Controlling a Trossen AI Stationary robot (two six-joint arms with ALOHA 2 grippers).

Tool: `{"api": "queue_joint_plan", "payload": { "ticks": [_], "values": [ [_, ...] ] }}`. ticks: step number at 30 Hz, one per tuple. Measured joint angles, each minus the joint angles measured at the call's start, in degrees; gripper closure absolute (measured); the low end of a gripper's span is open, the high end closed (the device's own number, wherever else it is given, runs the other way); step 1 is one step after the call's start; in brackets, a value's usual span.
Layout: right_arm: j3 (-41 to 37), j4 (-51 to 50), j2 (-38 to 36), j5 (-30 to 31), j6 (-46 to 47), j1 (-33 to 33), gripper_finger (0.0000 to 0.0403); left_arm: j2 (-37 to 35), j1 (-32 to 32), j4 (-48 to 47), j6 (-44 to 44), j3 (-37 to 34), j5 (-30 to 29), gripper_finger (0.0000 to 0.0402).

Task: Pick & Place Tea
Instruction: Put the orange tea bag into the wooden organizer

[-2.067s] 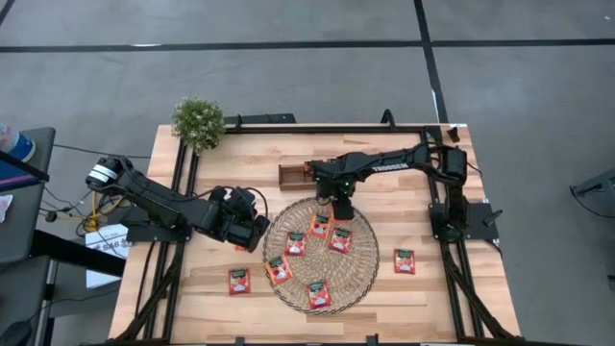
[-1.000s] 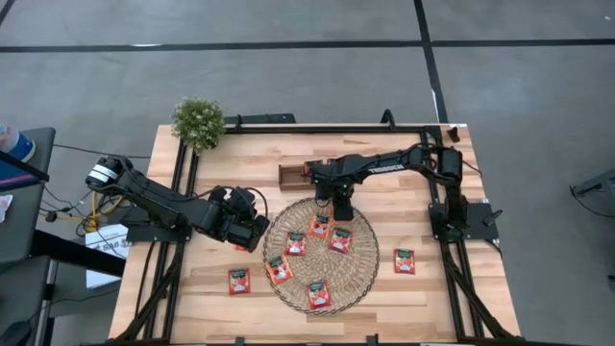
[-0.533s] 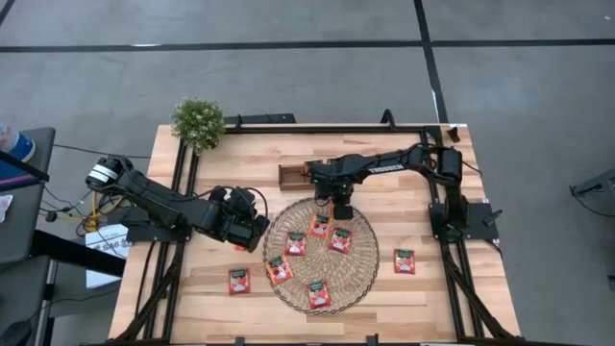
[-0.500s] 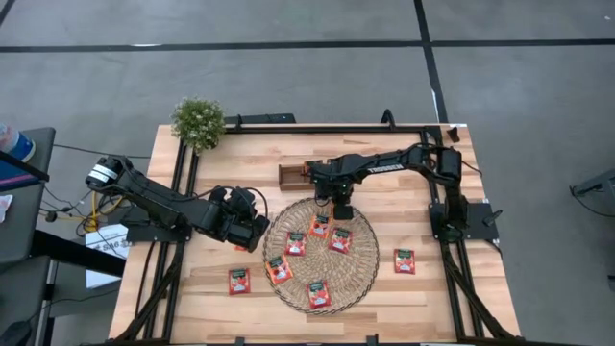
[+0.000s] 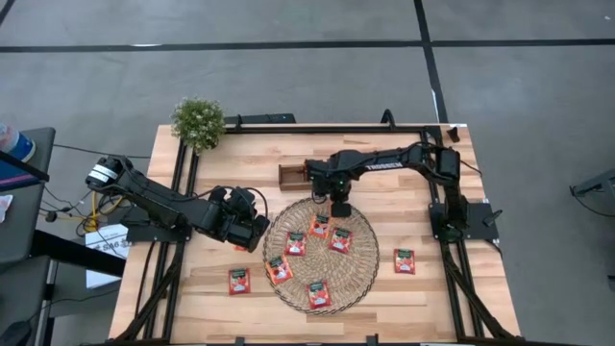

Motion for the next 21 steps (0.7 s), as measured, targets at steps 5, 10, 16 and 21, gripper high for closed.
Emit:
{"api": "queue_joint_plan", "payload": {
  "ticks": [5, 10, 16, 21],
  "values": [
    [2.09, -2.41, -0.07, -0.15, 0.04, 0.86, 0.0403, -0.01, 0.01, -0.02, -0.02, 0.00, -0.65, 0.0314],
    [6.25, -6.51, -0.17, -0.17, 0.01, 2.62, 0.0403, -0.01, 0.00, 0.00, -0.02, 0.00, -0.70, 0.0314],
    [11.65, -10.63, -0.24, -0.14, -0.01, 3.98, 0.0403, 0.00, 0.01, 0.02, -0.02, 0.00, -0.73, 0.0314],
    [15.43, -13.61, -0.26, -0.09, 0.01, 4.09, 0.0403, 0.00, 0.00, 0.02, -0.04, 0.00, -0.79, 0.0314]
  ]
}}
